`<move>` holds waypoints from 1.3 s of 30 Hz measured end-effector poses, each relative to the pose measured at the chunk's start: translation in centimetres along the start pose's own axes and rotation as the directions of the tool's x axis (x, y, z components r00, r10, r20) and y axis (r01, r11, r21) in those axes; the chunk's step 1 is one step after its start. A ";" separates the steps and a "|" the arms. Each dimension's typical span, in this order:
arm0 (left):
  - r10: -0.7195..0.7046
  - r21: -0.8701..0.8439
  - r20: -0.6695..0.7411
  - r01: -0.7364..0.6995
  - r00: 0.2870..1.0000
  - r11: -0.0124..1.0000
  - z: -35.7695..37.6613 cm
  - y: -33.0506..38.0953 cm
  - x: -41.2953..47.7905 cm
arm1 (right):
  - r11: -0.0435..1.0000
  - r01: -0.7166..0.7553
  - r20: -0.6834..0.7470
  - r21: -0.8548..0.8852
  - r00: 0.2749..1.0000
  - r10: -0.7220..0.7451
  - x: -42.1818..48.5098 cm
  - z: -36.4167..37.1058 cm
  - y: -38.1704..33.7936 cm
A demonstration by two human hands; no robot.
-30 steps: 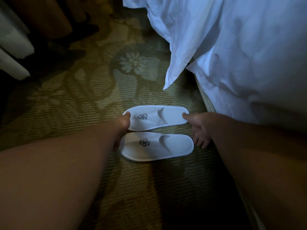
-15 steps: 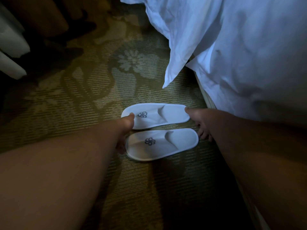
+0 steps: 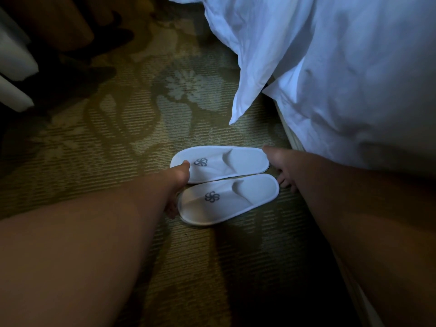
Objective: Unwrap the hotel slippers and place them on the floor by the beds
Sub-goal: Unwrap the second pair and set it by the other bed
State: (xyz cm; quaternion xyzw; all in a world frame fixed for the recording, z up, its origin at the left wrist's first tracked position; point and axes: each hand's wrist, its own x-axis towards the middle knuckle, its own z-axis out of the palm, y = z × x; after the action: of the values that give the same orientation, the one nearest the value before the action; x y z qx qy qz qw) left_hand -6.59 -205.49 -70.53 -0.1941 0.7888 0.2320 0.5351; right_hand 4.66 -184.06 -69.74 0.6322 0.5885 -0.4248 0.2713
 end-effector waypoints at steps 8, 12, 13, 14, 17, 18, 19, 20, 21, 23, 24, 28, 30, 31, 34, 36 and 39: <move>0.047 -0.018 0.022 -0.046 0.999 0.999 -0.1 -0.4 1.5 | 1.000 -0.016 0.021 0.019 1.000 0.015 0.3 -0.1 -0.3; 0.041 -0.013 0.028 -0.041 0.999 0.999 -0.1 -0.4 1.8 | 1.000 -0.009 0.024 0.021 1.000 0.009 0.3 -0.2 -0.4; 0.038 -0.017 0.030 -0.038 0.999 0.999 -0.1 -0.4 1.9 | 1.000 -0.009 0.022 0.021 1.000 0.008 0.3 -0.3 -0.5; 0.038 -0.026 0.030 -0.038 0.999 0.999 -0.1 -0.4 2.0 | 1.000 -0.010 0.022 0.022 1.000 0.010 0.3 -0.3 -0.5; 0.048 -0.059 0.022 -0.047 0.999 0.997 -0.1 -0.6 2.2 | 0.999 -0.035 0.051 0.039 0.998 0.033 0.2 -0.5 -0.7; 0.057 -0.058 0.011 -0.057 0.998 0.997 -0.1 -0.7 2.3 | 0.998 -0.050 0.071 0.044 0.996 0.046 0.2 -0.6 -0.8; 0.066 -0.053 0.002 -0.066 0.998 0.996 -0.1 -0.7 2.4 | 0.997 -0.063 0.089 0.045 0.994 0.059 0.2 -0.7 -0.8; 0.073 -0.051 -0.004 -0.073 0.997 0.996 -0.1 -0.7 2.3 | 0.997 -0.072 0.105 0.042 0.992 0.067 0.2 -0.8 -0.9; 0.077 -0.054 -0.011 -0.077 0.997 0.996 -0.2 -0.7 2.3 | 0.997 -0.072 0.119 0.038 0.991 0.067 0.3 -0.9 -0.9; 0.089 -0.067 -0.013 -0.090 0.996 0.994 -0.4 -1.0 2.4 | 0.997 -0.071 0.140 0.031 0.988 0.066 0.4 -0.9 -0.8; 0.094 -0.083 -0.005 -0.094 0.996 0.992 -0.6 -1.2 2.6 | 0.997 -0.072 0.144 0.025 0.987 0.067 0.4 -0.9 -0.8; 0.104 -0.151 -0.008 -0.104 0.995 0.983 -1.0 -2.0 3.3 | 0.996 -0.092 0.165 -0.004 0.982 0.091 0.3 -0.8 -0.7; 0.102 -0.167 -0.019 -0.104 0.995 0.980 -0.8 -2.0 3.4 | 0.995 -0.098 0.171 0.002 0.981 0.096 0.3 -0.8 -0.8; 0.099 -0.169 -0.029 -0.102 0.995 0.980 -0.7 -2.0 3.5 | 0.995 -0.099 0.172 0.010 0.980 0.096 0.3 -0.8 -0.9; 0.094 -0.180 -0.041 -0.100 0.995 0.978 -0.6 -1.8 3.4 | 0.994 -0.106 0.180 0.008 0.978 0.103 0.4 -1.0 -1.1; 0.074 -0.182 -0.026 -0.078 0.997 0.980 -0.6 -1.5 3.4 | 0.994 -0.109 0.189 -0.004 0.976 0.108 0.5 -1.1 -1.1; 0.068 -0.175 0.008 -0.066 0.998 0.982 -0.8 -1.4 3.5 | 0.994 -0.108 0.193 -0.005 0.975 0.107 0.6 -1.0 -1.2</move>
State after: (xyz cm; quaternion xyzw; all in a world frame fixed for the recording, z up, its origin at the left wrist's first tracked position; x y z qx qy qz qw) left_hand -7.65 -207.26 -73.81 -0.2119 0.7678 0.3193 0.5135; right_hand 3.71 -182.71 -69.57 0.6198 0.5233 -0.4702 0.3479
